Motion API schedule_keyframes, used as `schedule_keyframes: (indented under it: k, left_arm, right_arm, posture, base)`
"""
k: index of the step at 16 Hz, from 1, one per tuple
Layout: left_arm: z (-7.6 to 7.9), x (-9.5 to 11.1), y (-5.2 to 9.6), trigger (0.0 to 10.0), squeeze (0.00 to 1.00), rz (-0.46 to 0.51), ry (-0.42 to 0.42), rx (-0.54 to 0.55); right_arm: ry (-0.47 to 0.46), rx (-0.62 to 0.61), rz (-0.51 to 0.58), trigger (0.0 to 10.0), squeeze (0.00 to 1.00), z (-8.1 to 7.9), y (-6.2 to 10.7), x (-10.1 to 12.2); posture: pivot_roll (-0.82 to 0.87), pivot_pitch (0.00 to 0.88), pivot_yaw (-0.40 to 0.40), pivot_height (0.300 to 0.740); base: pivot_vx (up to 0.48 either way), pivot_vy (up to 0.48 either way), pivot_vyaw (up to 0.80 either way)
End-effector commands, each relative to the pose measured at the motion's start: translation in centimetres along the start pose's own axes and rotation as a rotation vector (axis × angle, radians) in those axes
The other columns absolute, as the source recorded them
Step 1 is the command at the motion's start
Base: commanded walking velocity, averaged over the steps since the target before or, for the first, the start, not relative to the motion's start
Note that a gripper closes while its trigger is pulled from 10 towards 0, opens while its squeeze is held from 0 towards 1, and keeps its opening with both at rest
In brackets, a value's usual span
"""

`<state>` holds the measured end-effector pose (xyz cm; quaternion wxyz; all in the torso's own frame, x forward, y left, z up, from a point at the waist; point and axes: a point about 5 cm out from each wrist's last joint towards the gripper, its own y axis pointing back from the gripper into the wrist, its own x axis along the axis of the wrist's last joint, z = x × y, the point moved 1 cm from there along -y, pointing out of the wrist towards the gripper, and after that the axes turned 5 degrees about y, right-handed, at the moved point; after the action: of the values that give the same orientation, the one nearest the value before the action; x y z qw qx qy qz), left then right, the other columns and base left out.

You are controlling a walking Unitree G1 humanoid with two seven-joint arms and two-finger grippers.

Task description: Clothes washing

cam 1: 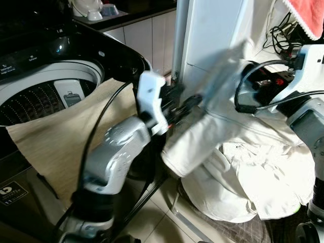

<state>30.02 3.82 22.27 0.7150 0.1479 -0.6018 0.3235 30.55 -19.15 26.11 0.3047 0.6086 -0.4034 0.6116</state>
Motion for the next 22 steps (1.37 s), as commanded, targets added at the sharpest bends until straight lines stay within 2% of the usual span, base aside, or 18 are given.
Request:
schedule_keyframes:
  k: [1,2,4,5,6,7,9,13,14,15,16,17,20,22]
  left_arm:
    - [0.6,0.3,-0.9,10.0,1.00,0.013,-0.007,-0.037]
    - [0.7,0.4,-1.0,10.0,1.00,0.014,-0.003,-0.043]
    - [1.5,-0.3,-2.6,10.0,1.00,-0.005,-0.062,-0.068]
    - [1.6,-0.9,-3.0,10.0,0.86,-0.018,-0.092,-0.068]
    - [1.6,-1.5,-3.2,10.0,0.00,-0.025,-0.086,-0.074]
    - [1.4,-2.3,-3.3,10.0,0.00,-0.045,-0.129,-0.061]
    - [0.8,-2.9,-3.6,10.0,0.00,-0.045,-0.159,-0.003]
    - [-0.3,-2.8,-4.0,10.0,0.00,0.032,-0.223,0.087]
    - [-0.3,-2.2,-3.6,10.0,0.92,0.094,-0.154,0.040]
    - [-0.4,-2.2,-3.4,10.0,1.00,0.097,-0.146,0.024]
    - [-0.4,-2.4,-3.1,10.0,1.00,0.097,-0.150,-0.001]
    - [-0.3,-2.6,-2.3,10.0,1.00,0.115,-0.135,-0.087]
    - [-0.7,-2.2,-0.8,10.0,1.00,0.125,-0.082,-0.191]
    - [-1.6,-1.6,-0.1,10.0,1.00,0.137,-0.066,-0.197]
  right_arm:
    - [0.007,0.079,0.080,10.0,0.00,-1.0,0.1,2.2]
    - [-0.001,0.083,0.080,10.0,0.00,-1.1,0.1,2.2]
    - [-0.117,0.155,0.147,10.0,0.00,-1.6,0.3,3.3]
    - [-0.151,0.171,0.172,10.0,0.00,-1.7,0.6,3.7]
    - [-0.168,0.184,0.182,10.0,0.00,-1.8,0.7,4.0]
    - [-0.176,0.208,0.191,10.0,0.00,-2.1,0.9,4.2]
    - [-0.179,0.235,0.192,10.0,0.00,-2.4,1.0,4.4]
    - [-0.185,0.249,0.177,10.0,0.00,-2.8,1.4,4.4]
    - [-0.185,0.246,0.170,10.0,0.00,-2.8,1.6,4.3]
    - [-0.187,0.247,0.170,10.0,0.00,-2.8,1.6,4.3]
    - [-0.193,0.248,0.172,10.0,0.00,-2.8,1.7,4.3]
    - [-0.197,0.246,0.173,10.0,0.00,-2.7,1.8,4.4]
    - [-0.190,0.239,0.162,10.0,0.00,-2.4,2.2,4.2]
    - [-0.189,0.246,0.149,10.0,0.00,-2.3,2.4,4.1]
  posture:
    - [-0.10,0.000,-0.006,0.740]
    - [-0.10,0.000,-0.006,0.740]
    - [-0.11,0.000,-0.003,0.740]
    - [-0.11,0.000,0.002,0.740]
    - [-0.12,0.000,0.007,0.740]
    - [-0.12,0.000,0.009,0.740]
    - [-0.12,0.000,0.009,0.740]
    - [-0.13,0.000,0.017,0.740]
    - [-0.14,0.000,0.017,0.740]
    - [-0.13,0.000,0.017,0.740]
    - [-0.13,0.000,0.016,0.740]
    - [-0.13,0.000,0.016,0.740]
    - [-0.14,0.000,0.017,0.740]
    - [-0.14,0.000,0.012,0.740]
  base:
    - [0.000,0.000,0.00]
    - [0.000,0.000,0.00]
    - [0.000,0.000,0.00]
    - [0.000,0.000,0.00]
    - [0.000,0.000,0.00]
    - [0.000,0.000,0.00]
    - [0.000,0.000,0.00]
    - [0.000,0.000,0.00]
    - [0.000,0.000,0.00]
    - [0.000,0.000,0.00]
    - [0.000,0.000,0.00]
    - [0.000,0.000,0.00]
    - [0.000,0.000,0.00]
    - [0.000,0.000,0.00]
